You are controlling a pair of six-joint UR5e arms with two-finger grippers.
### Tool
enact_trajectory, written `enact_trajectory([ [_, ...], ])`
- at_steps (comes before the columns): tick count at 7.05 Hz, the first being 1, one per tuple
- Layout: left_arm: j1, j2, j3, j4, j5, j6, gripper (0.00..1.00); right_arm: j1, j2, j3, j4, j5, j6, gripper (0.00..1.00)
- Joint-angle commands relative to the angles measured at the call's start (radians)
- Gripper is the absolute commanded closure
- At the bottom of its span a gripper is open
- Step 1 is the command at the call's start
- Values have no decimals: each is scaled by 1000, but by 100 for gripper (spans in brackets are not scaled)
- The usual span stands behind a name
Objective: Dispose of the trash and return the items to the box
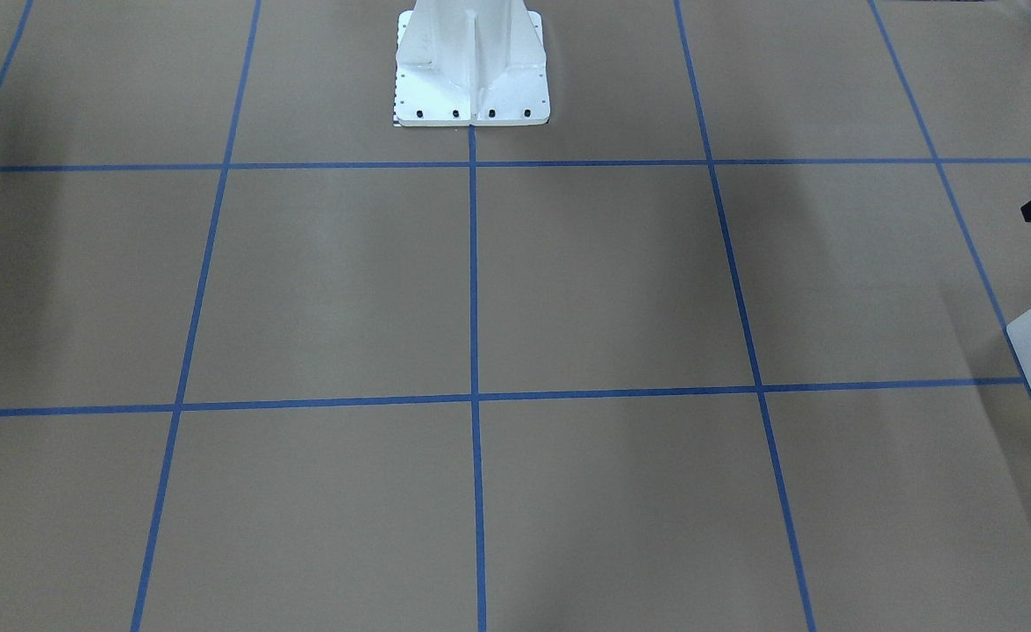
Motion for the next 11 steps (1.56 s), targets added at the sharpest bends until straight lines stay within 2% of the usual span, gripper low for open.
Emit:
enact_trajectory([
  [1,-1,31,3,-12,-3,3,2,0,1,5,0,0,-4,0],
  [6,3,15,26,-17,-6,-3,2,-6,15,26,0,0,-1,0],
  [9,2,17,165,-208,0,3,2,-5,6,37,-3,-18,-1,0],
  [11,3,14,184,-235,1,1,2,-6,4,31,-3,-27,-1,0],
])
